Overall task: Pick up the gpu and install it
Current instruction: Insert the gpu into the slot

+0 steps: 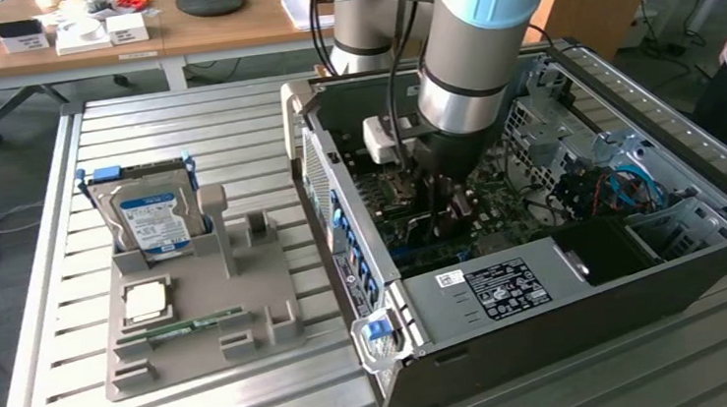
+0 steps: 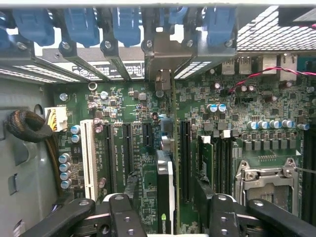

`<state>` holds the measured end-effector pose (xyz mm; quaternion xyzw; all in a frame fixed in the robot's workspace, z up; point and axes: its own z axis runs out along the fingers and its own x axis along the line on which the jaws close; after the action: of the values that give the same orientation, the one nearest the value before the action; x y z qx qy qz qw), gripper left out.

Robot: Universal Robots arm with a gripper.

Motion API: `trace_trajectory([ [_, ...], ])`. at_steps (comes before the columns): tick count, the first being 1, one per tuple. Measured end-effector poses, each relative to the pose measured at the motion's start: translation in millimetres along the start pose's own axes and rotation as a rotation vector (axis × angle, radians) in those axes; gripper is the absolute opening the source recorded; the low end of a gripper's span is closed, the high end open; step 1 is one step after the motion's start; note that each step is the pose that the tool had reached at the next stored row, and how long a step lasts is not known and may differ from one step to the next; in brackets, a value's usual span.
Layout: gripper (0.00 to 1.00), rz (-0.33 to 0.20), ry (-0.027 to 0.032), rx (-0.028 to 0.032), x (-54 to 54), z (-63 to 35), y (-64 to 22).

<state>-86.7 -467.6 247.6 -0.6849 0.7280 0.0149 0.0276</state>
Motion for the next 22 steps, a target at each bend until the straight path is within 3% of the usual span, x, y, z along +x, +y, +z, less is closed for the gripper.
trace_trajectory([
  [22, 0.57, 0.000, 0.0033, 0.0002, -5.7, -62.3, -0.9],
])
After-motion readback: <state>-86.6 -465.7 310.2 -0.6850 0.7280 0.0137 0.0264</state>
